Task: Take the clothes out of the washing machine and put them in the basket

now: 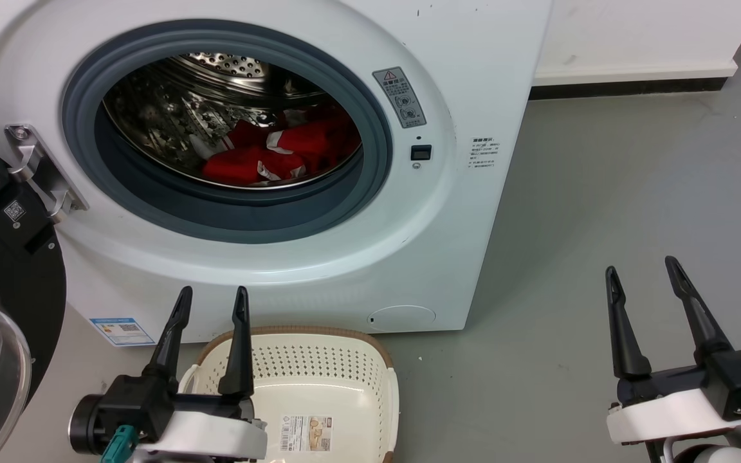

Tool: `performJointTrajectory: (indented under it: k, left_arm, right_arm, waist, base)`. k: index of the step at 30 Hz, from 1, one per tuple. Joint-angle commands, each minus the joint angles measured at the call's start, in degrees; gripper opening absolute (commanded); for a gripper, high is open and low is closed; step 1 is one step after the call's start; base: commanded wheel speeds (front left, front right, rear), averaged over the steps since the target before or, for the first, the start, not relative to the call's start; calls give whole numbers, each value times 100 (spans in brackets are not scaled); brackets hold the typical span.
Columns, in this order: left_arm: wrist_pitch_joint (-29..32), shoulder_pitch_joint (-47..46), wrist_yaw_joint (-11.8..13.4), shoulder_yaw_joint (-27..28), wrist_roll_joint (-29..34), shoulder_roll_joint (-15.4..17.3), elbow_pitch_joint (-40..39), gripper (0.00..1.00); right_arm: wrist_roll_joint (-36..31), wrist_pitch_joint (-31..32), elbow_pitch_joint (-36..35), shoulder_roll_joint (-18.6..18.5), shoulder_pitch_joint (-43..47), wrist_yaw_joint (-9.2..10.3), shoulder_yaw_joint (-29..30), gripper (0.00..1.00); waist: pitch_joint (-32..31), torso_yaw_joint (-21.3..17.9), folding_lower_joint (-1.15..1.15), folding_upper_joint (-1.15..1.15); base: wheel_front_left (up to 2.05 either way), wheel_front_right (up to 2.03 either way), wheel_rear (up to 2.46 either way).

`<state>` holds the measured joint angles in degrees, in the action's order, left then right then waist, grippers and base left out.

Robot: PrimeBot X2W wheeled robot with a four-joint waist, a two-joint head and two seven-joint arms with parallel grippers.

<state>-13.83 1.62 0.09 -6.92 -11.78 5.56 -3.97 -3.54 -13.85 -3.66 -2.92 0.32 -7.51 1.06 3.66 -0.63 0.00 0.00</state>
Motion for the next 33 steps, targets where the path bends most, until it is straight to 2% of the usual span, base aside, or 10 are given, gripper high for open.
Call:
performJointTrajectory:
  k: [1,5,13,27,33]
  left_arm:
    - [-57,33,-172,165,152,-68,-14,100]
    - [-102,73,-397,380,380,-176,3,100]
    - [-145,120,-596,451,673,-248,58,100]
    - [-140,96,-664,472,661,-273,47,100]
    - [-139,-64,-669,497,752,-273,122,100]
  right_arm:
    - [6,-51,2,7,68,4,44,100]
    - [71,-95,98,7,64,4,85,100]
    - [-57,-137,159,7,56,4,56,100]
    - [72,-137,188,7,11,4,72,100]
    - [126,-136,70,8,-140,4,88,100]
  waist:
    - [18,4,0,0]
    - [39,5,0,0]
    - [53,11,0,0]
    - [119,25,0,0]
    - [436,-25,0,0]
  base:
    - [0,0,0]
    - [0,0,0]
    - [0,0,0]
    - [0,0,0]
    - [0,0,0]
